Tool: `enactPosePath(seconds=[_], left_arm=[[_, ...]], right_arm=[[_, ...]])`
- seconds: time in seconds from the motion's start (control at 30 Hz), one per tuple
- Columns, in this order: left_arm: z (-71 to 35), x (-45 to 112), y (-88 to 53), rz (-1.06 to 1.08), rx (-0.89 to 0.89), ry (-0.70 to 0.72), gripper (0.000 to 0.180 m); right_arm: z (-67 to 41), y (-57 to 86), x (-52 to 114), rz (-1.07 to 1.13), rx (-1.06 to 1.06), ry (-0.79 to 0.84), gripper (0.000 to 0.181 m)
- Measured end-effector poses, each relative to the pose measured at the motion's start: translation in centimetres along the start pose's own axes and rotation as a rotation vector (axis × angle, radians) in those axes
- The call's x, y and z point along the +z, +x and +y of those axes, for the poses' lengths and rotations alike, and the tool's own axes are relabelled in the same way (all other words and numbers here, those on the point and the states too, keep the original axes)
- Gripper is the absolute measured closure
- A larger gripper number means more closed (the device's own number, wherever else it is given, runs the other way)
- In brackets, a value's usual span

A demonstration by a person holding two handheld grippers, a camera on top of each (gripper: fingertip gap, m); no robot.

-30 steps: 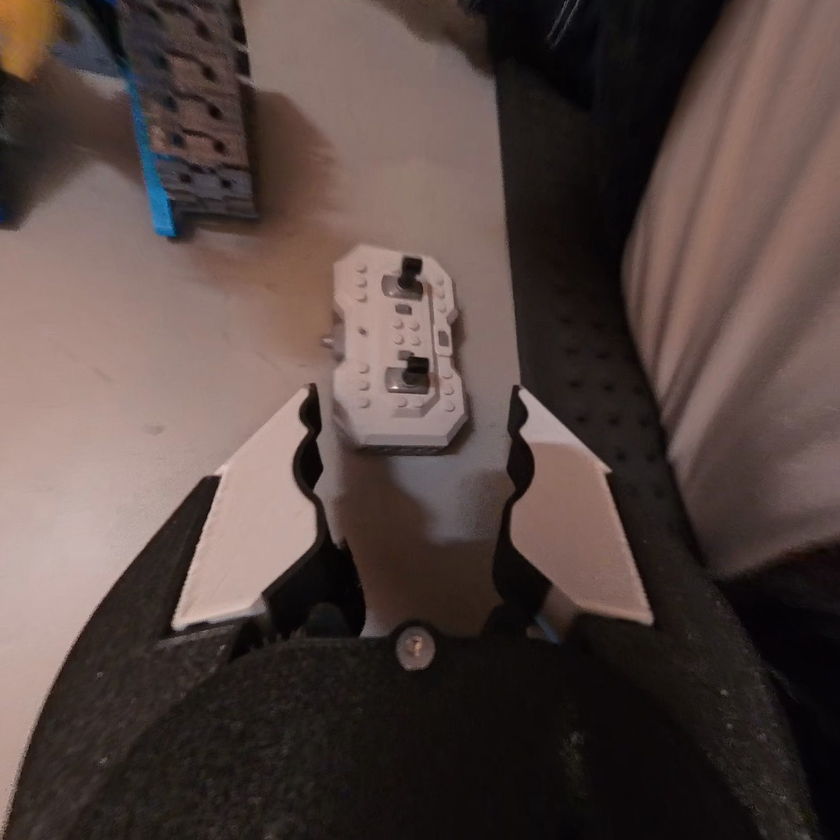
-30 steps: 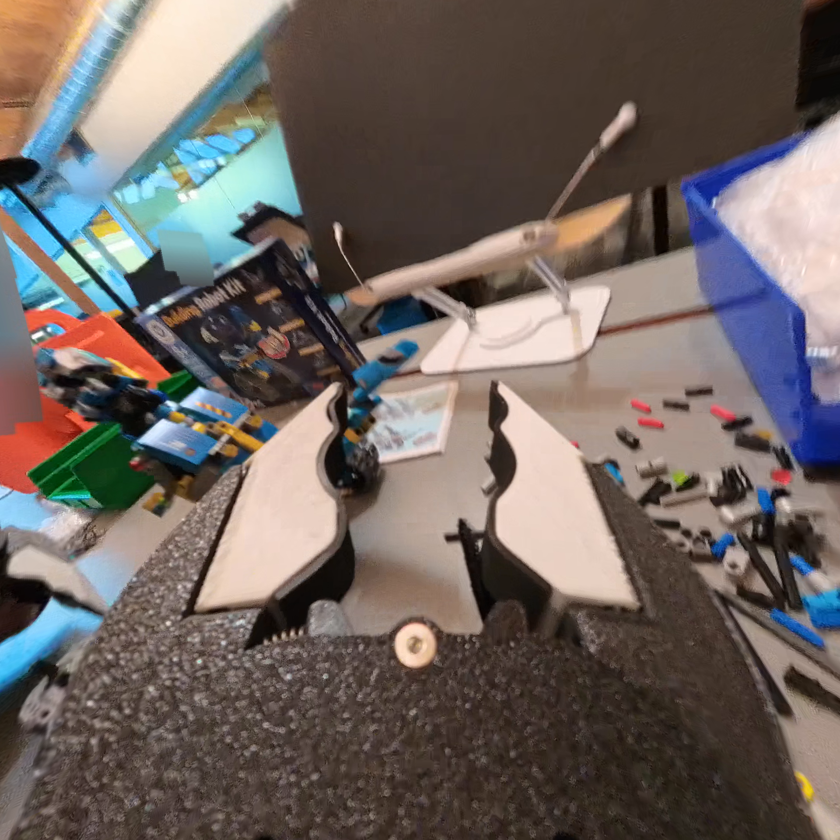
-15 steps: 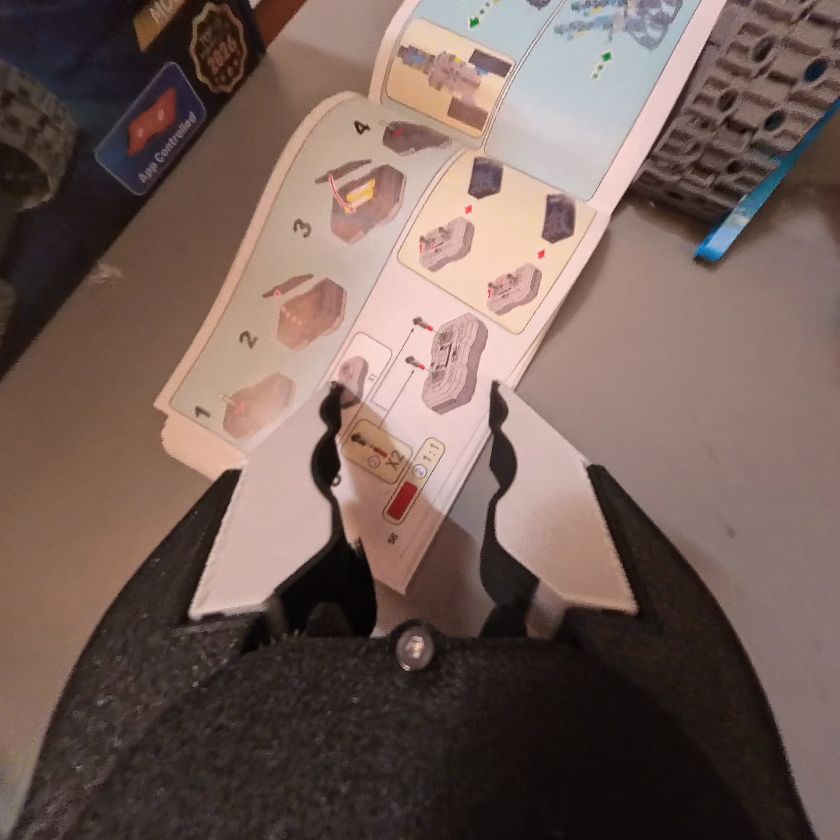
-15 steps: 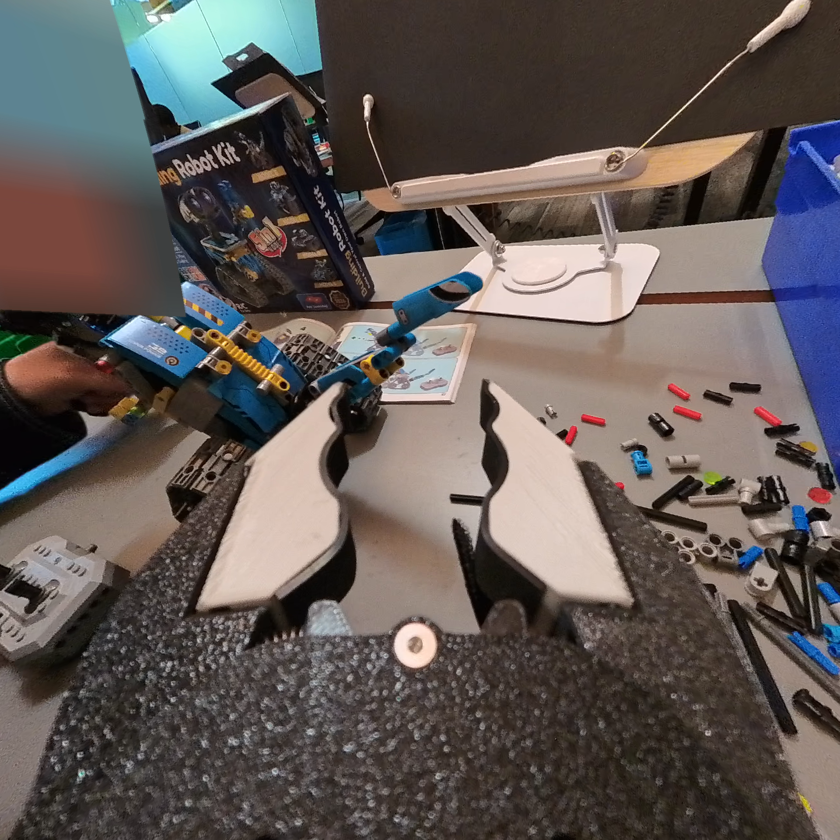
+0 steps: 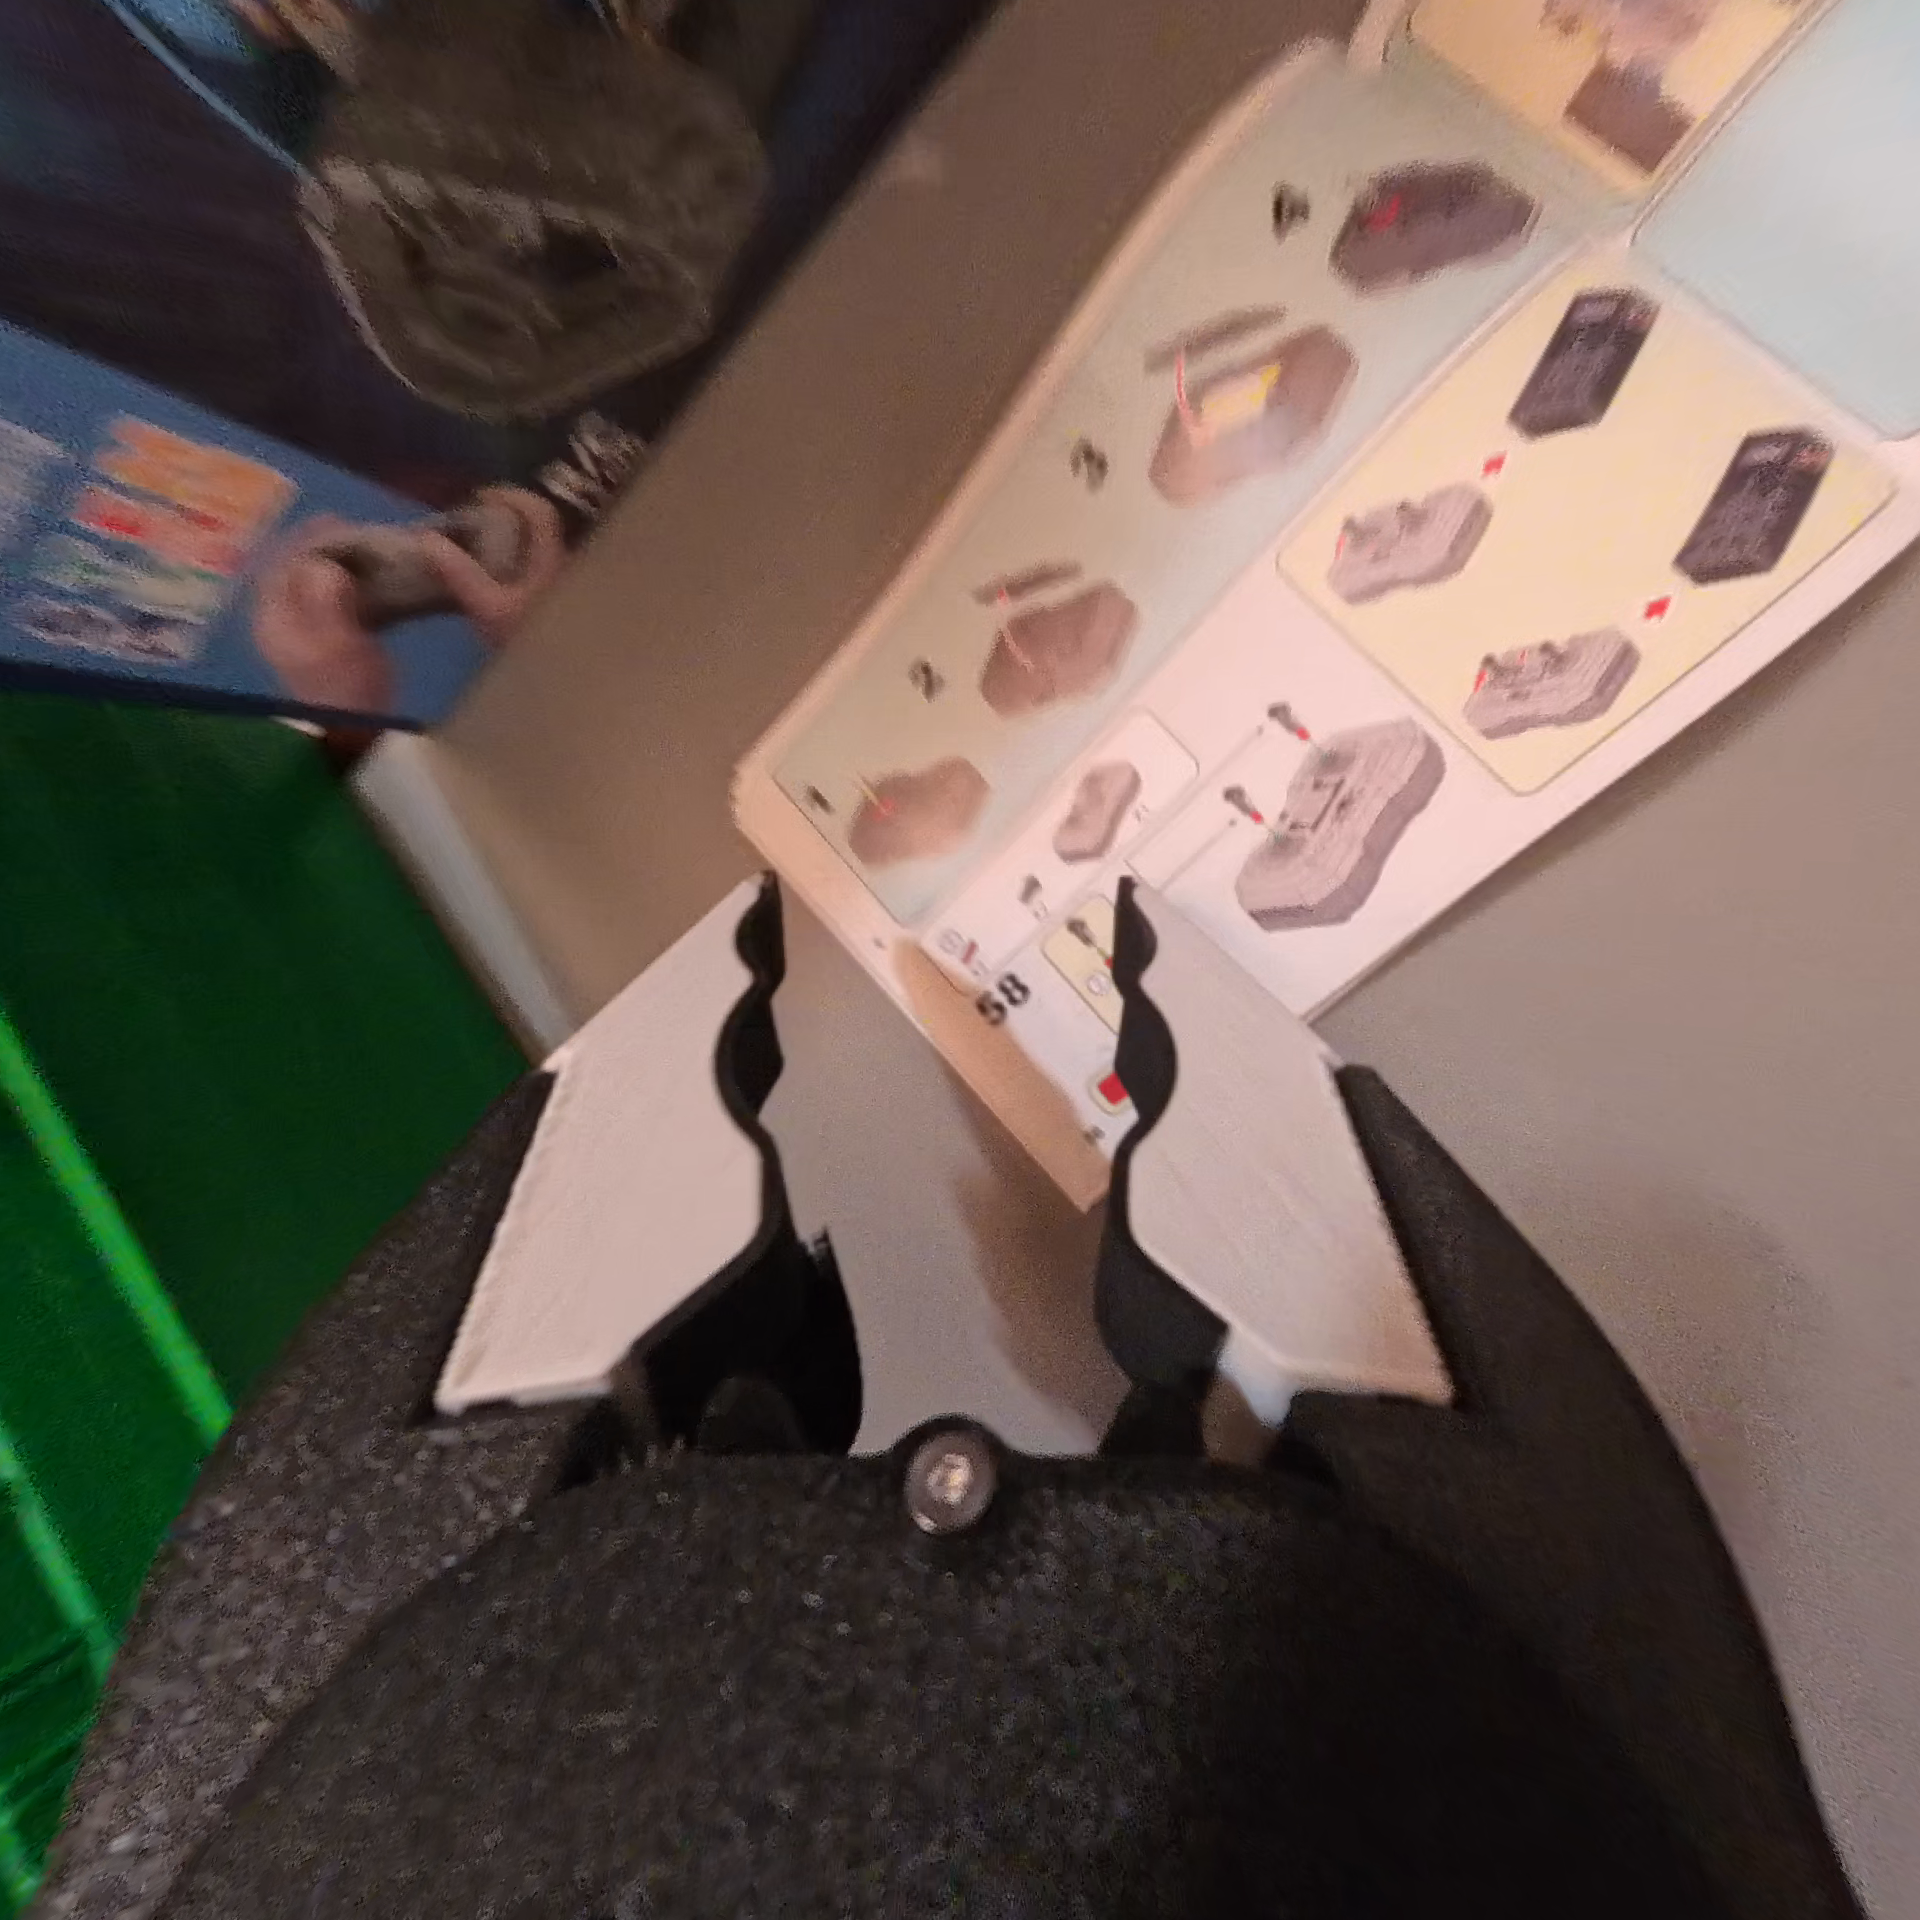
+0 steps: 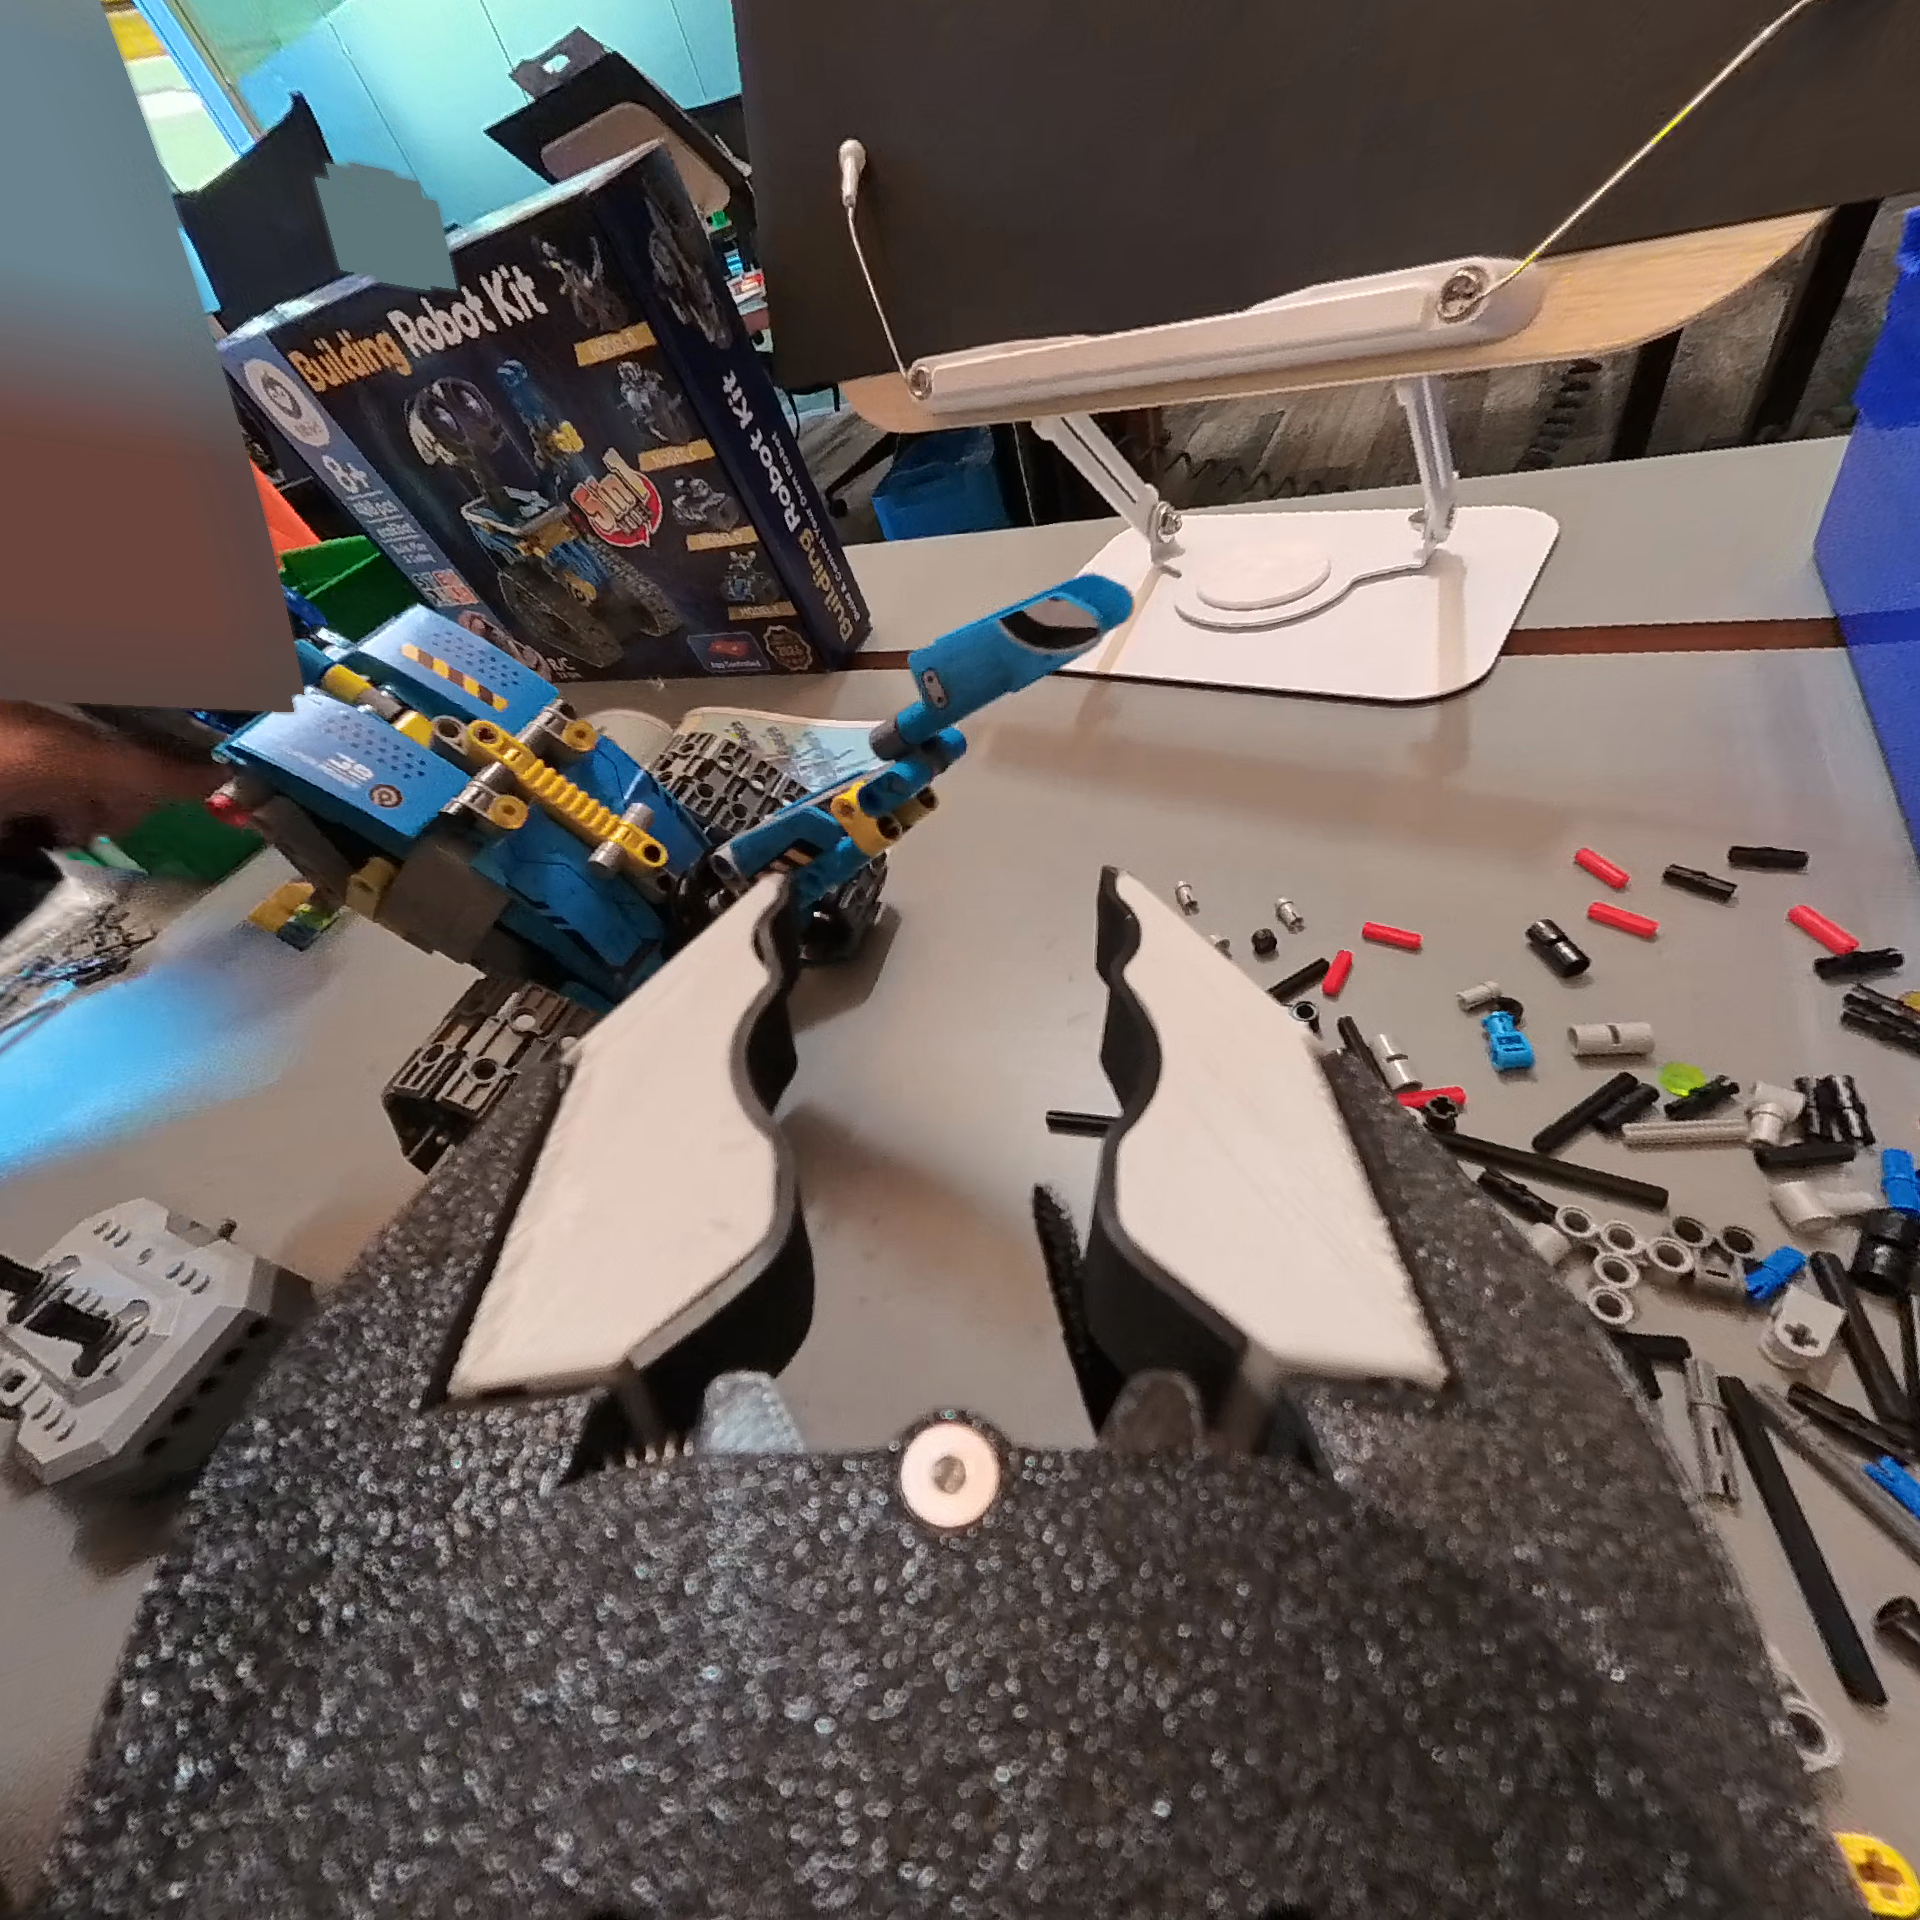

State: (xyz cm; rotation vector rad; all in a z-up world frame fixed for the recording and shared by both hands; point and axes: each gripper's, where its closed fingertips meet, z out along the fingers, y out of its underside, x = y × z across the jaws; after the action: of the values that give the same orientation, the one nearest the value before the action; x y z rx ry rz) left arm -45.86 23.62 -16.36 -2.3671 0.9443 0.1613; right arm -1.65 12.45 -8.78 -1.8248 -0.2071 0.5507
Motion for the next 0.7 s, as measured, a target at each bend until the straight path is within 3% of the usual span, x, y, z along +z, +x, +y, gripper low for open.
enactPosePath(seconds=[0.2,0.37,0.6,0.7], left_arm=[[-9.9,-2.2,10.5,0.397,0.2,0.321,0.119],[-11.6,2.1,15.4,0.502,0.421,0.316,0.11],[-10.8,3.5,16.0,0.606,0.4,0.231,0.109],[-10.8,2.9,16.1,0.642,0.377,0.239,0.117]], right_arm=[[-0.3,0.1,-0.2,0.004,0.0,0.014,0.125],[-0.5,0.1,-0.5,-0.001,0.0,0.024,0.125],[-0.2,-0.2,-0.4,-0.026,0.02,0.012,0.126],[0.0,-0.3,-0.2,-0.031,0.018,0.0,0.126]])
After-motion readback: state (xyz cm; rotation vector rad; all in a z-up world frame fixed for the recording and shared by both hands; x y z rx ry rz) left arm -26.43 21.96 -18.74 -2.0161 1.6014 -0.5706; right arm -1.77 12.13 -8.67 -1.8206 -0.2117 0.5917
